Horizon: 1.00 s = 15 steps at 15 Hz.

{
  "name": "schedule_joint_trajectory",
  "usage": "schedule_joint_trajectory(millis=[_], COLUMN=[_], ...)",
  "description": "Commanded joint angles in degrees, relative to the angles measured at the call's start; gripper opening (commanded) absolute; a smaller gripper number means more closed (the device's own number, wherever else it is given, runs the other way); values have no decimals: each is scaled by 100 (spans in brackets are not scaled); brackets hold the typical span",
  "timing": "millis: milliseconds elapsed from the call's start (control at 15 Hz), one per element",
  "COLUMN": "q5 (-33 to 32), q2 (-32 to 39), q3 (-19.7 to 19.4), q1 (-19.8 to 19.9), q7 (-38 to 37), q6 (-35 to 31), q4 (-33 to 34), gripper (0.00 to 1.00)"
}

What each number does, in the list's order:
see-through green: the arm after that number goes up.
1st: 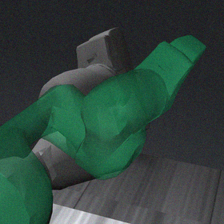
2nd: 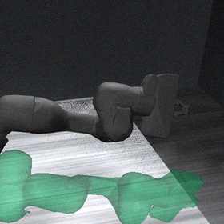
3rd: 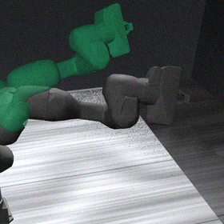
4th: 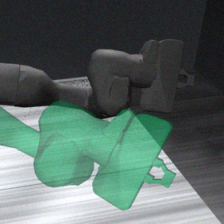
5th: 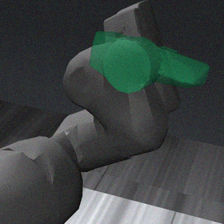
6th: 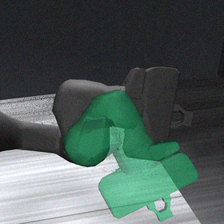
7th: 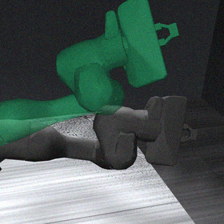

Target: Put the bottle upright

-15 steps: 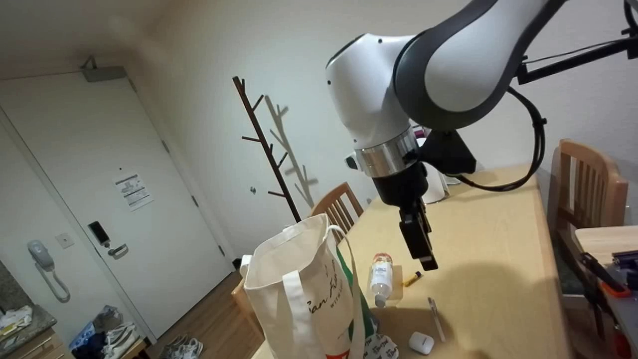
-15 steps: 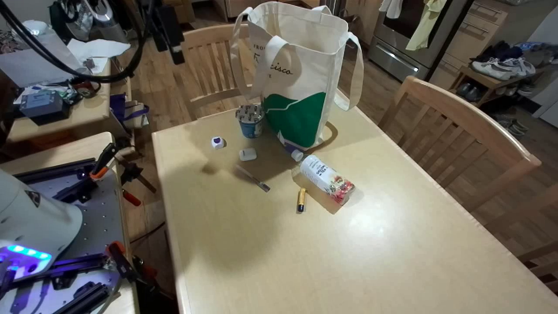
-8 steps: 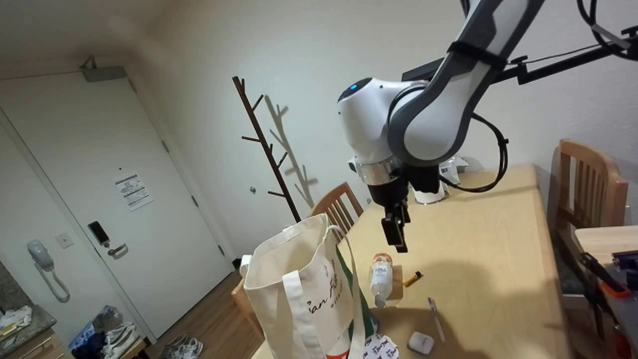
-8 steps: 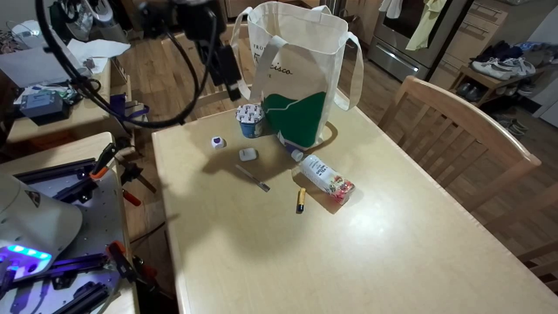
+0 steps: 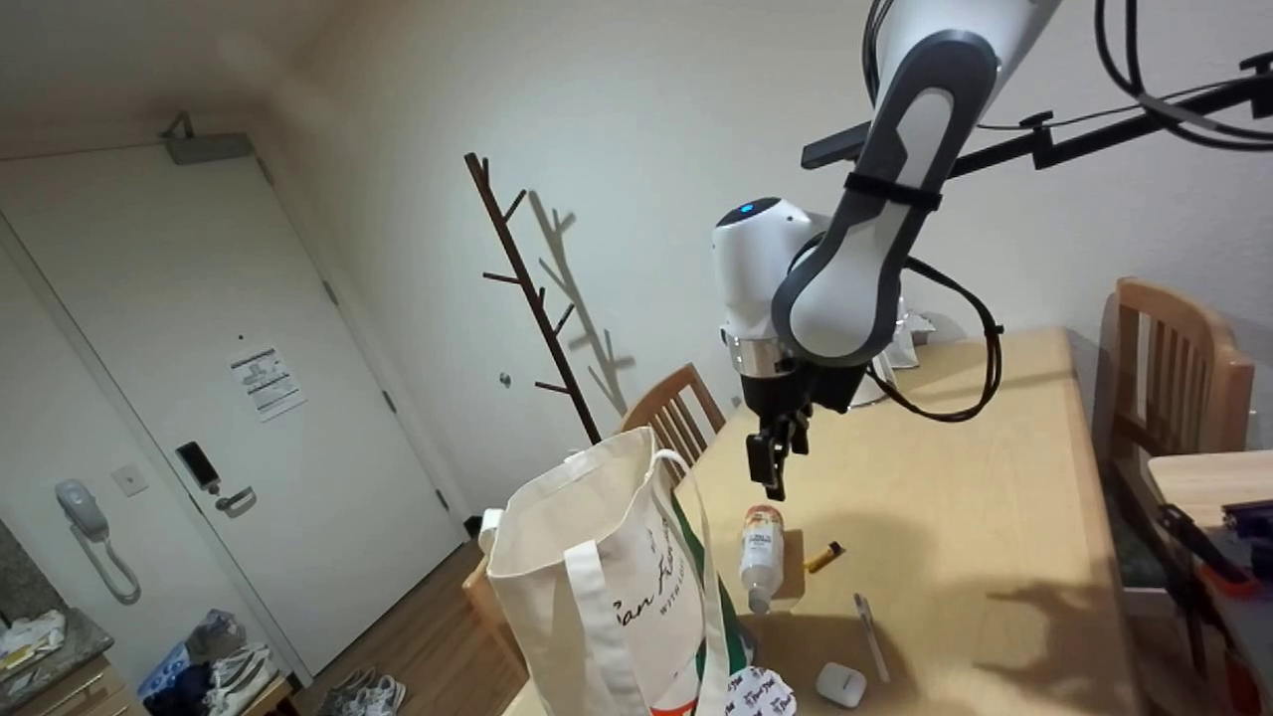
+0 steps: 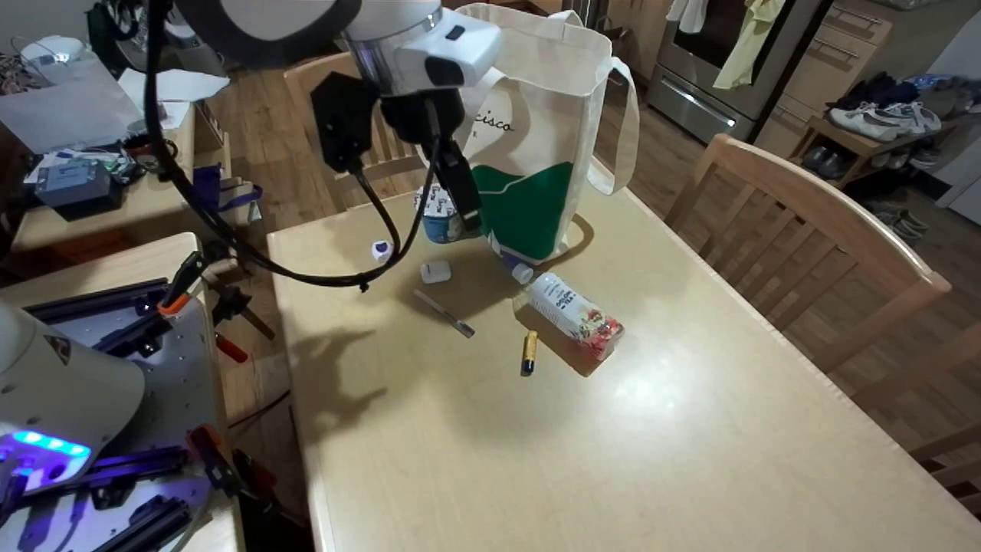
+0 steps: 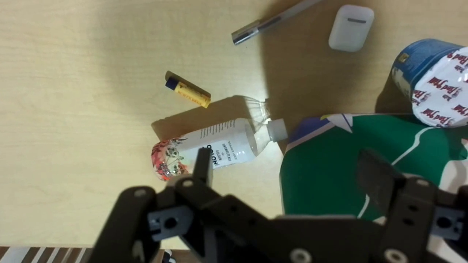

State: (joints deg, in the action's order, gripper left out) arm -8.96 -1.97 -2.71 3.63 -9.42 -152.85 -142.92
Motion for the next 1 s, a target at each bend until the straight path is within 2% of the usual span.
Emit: schedule_joint_trajectory(millis=[0, 400, 467, 733, 800, 867, 933], q5=[-527, -497, -356, -349, -527, -633, -448], q2=[93, 1354, 881, 1046, 1067, 1223, 1412], q3=[-13, -325, -316, -394, -531, -573, -539], q1=[105, -62, -68, -137, -236, -272, -317], q7=[-1031, -2858, -2231, -2282, -3097, -3431, -3685], q6=[255, 26, 18, 16, 579, 559, 694], q4=[187, 1240, 791, 909, 1076, 1193, 1381], gripper=[100, 100, 100, 100, 100, 100, 100])
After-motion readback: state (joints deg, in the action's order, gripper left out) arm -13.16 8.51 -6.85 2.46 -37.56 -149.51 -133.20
